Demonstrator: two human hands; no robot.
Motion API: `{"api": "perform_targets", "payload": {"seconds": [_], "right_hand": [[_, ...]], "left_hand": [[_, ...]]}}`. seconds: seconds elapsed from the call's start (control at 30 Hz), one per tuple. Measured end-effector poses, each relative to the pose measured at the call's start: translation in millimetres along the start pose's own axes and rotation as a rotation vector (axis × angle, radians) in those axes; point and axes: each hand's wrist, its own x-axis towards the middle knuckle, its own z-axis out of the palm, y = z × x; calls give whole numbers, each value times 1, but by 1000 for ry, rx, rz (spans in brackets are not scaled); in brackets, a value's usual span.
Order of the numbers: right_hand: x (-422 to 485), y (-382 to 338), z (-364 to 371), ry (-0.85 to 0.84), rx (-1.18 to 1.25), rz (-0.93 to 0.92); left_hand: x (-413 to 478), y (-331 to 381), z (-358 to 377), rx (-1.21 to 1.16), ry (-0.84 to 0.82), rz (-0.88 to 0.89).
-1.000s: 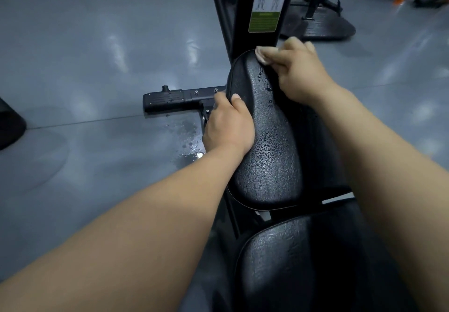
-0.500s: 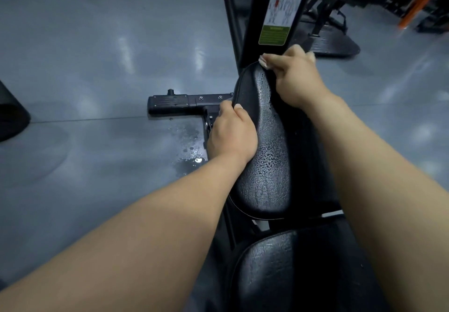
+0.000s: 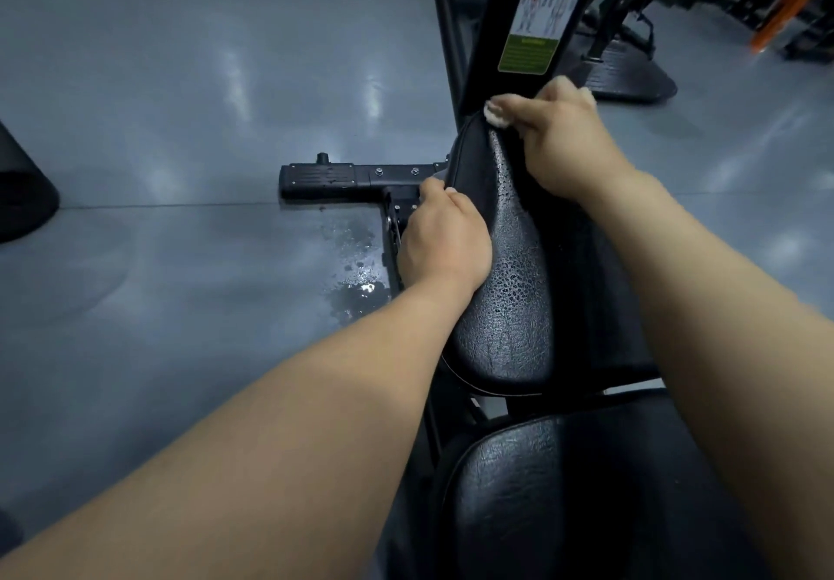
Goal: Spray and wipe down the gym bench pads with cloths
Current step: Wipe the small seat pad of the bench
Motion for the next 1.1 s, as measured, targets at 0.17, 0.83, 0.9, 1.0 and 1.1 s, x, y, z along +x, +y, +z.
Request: {"api": "perform_targets", "payload": {"seconds": [0.17,0.83,0.9,1.0,1.1], "right_hand": [[-22,-22,-5,-47,5,-92],[-62,-27,-23,-197,12,-337],[-63,-22,-25,-201,-12,-367],[-31,-21,-18,-120,-40,-250],[-2,-26,-10,-55,-3,-54]], "left_hand": [[-2,1,-2,-9,2,-17],[2,-2,0,-34,30,-45],[2,-2,1,-40,37,-41],[3,-1,2,-34,52,-54],[3,-2,5,-31,65,-54]]}}
